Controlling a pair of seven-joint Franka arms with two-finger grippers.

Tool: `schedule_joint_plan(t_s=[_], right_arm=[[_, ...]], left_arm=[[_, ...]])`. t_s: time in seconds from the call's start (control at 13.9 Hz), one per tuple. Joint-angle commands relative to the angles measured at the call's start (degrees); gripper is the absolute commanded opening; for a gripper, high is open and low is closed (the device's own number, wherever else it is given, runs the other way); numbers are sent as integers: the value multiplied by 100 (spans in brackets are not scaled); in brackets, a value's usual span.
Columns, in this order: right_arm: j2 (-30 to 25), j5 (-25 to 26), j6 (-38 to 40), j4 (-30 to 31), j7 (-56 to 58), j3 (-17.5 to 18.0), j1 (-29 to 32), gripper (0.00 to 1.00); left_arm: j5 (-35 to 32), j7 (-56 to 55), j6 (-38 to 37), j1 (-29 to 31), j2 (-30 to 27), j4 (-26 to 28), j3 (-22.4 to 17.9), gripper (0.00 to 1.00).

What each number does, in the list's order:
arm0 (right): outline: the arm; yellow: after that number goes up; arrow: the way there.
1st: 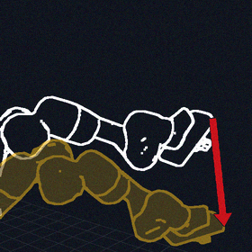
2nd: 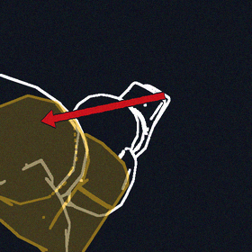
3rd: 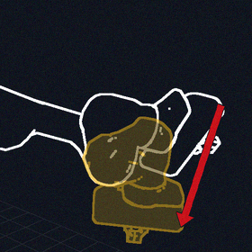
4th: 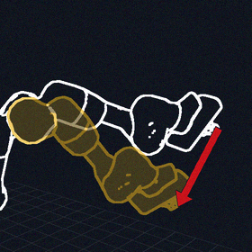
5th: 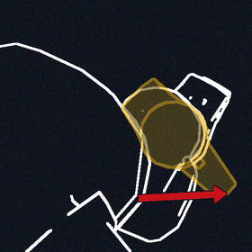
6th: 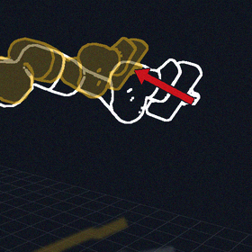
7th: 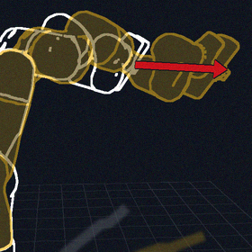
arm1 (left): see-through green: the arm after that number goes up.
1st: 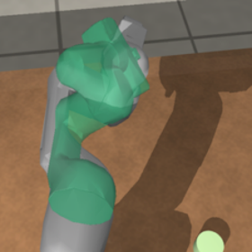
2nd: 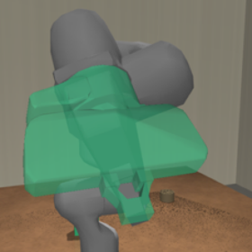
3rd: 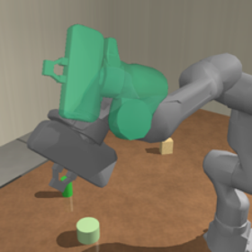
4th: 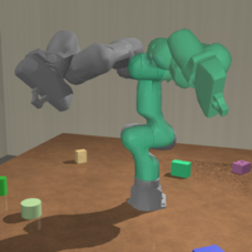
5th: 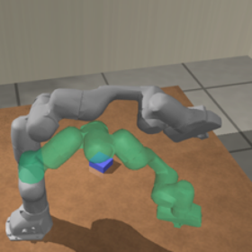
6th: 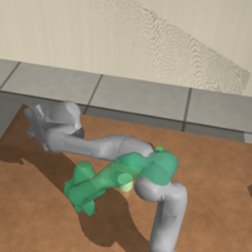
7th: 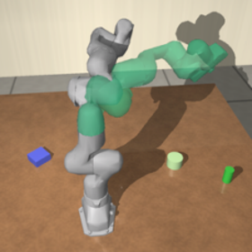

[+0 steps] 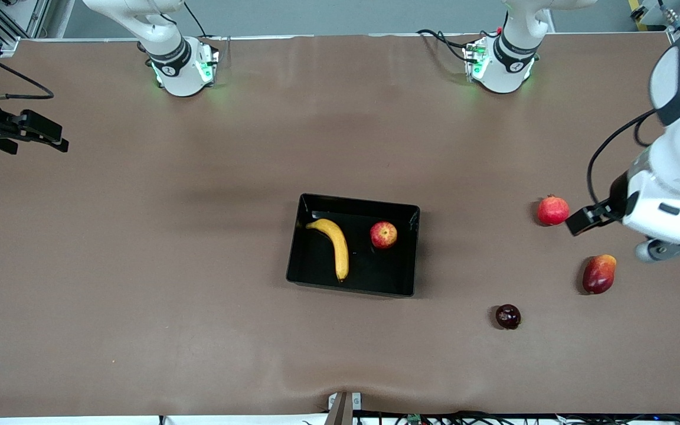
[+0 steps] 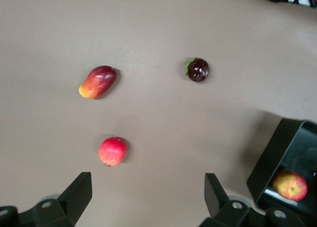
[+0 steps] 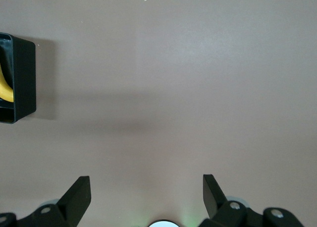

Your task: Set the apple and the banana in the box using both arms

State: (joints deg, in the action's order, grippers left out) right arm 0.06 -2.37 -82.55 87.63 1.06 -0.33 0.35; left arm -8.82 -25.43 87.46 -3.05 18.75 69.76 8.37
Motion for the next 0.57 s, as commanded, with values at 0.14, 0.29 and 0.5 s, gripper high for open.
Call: schedule_joint_plan(t_s=[0.14,0.29,0.5], right_arm=[[38,-80,38,-89,44,24,35,100],[38,-88,38,-89,44,24,44,100],[38,-80,38,-89,44,24,44,100]], left_arm=[[188,1222,-309,524,-529,388,60,100],[188,1645,-291,656,-836,686,51,100],[293,1875,-239,727,-1329,1231,-28,100]])
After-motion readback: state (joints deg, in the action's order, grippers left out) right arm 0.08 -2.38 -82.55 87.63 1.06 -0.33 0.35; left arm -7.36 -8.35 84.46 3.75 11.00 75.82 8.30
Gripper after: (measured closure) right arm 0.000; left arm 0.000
